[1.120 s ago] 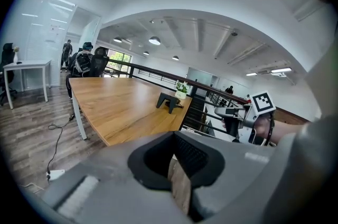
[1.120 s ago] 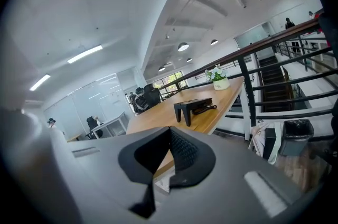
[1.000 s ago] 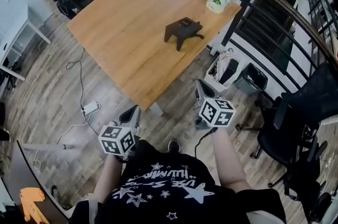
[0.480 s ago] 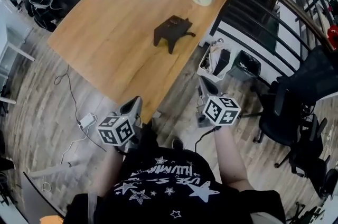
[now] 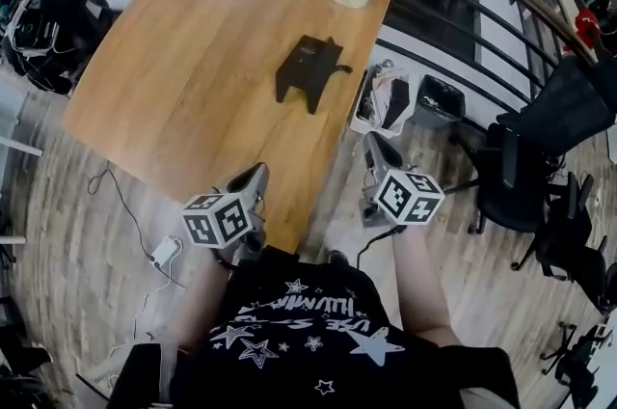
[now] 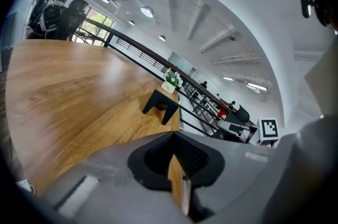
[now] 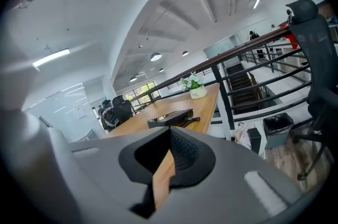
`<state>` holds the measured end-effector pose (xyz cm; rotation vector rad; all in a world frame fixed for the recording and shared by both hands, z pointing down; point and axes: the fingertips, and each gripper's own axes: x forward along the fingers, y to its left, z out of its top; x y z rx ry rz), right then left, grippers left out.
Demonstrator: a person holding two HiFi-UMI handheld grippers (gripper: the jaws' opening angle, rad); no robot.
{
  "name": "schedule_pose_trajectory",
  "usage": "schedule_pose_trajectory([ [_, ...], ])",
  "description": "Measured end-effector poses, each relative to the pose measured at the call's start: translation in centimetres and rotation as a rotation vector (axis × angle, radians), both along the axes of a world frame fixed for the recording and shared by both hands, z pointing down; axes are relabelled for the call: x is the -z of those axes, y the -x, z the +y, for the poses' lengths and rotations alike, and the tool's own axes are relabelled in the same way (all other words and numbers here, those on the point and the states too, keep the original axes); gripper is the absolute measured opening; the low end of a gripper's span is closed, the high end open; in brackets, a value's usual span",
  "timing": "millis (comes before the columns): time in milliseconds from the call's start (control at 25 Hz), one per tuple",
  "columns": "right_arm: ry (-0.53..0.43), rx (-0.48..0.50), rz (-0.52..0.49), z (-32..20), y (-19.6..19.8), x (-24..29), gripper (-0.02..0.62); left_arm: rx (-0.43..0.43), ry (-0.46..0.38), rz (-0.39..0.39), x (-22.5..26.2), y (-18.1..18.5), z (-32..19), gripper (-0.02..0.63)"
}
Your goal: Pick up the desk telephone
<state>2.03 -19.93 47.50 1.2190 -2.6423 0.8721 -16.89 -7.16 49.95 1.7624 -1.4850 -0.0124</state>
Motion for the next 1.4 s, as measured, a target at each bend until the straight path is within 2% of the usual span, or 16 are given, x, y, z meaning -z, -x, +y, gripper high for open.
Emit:
schedule_pose_trajectory([
  [120, 0.004, -0.045, -0.012, -0.6, 0.3, 0.1, 0.002, -0.027, 0.007, 0.072, -0.4, 0.3, -1.8, 0.002],
  [280, 0.017, -0.097, -0.016, -0.8, 0.7, -0.5, 0.002, -0.031, 0.021, 0.209, -0.7, 0.7, -4.3, 0.003],
  [400, 0.013, -0.125, 0.0, -0.9, 1.0, -0.7, 0.002, -0.048, 0.02, 0.233, -0.9, 1.0, -6.1, 0.003],
  [440, 0.013, -0.134, 0.004, -0.9, 1.0, -0.9, 0.003, -0.065, 0.014, 0.238, -0.9, 0.8, -6.7, 0.029],
  [480, 0.015, -0.143, 0.006, -0.9, 1.0, -1.0, 0.003, -0.082, 0.011, 0.245, -1.1, 0.7, -7.3, 0.108],
  [560, 0.021, -0.162, 0.009, -0.8, 1.0, -1.4, 0.002, -0.104, 0.009, 0.258, -1.5, 0.6, -8.3, 0.129],
  [680, 0.023, -0.191, 0.017, -0.7, 0.7, -1.5, 0.003, -0.113, -0.018, 0.288, -1.1, 0.4, -10.0, 0.202],
  [800, 0.03, -0.219, 0.026, -0.7, 0.3, -1.7, 0.002, -0.085, -0.026, 0.398, -0.8, 0.2, -11.7, 0.28],
  [920, 0.04, -0.241, 0.041, -0.7, -0.2, -2.1, 0.002, -0.041, -0.018, 0.52, -0.9, 0.0, -13.6, 0.299],
  [1000, 0.045, -0.258, 0.05, -0.7, -0.7, -2.3, 0.002, -0.023, -0.017, 0.569, -1.1, -0.3, -14.8, 0.307],
  [1200, 0.058, -0.292, 0.066, -0.8, -2.0, -2.6, 0.002, -0.001, 0.005, 0.597, -2.1, -1.2, -17.1, 0.31],
  [1400, 0.072, -0.296, 0.078, -1.2, -2.3, -3.0, 0.003, 0.077, 0.026, 0.638, -3.7, -0.5, -19.3, 0.328],
])
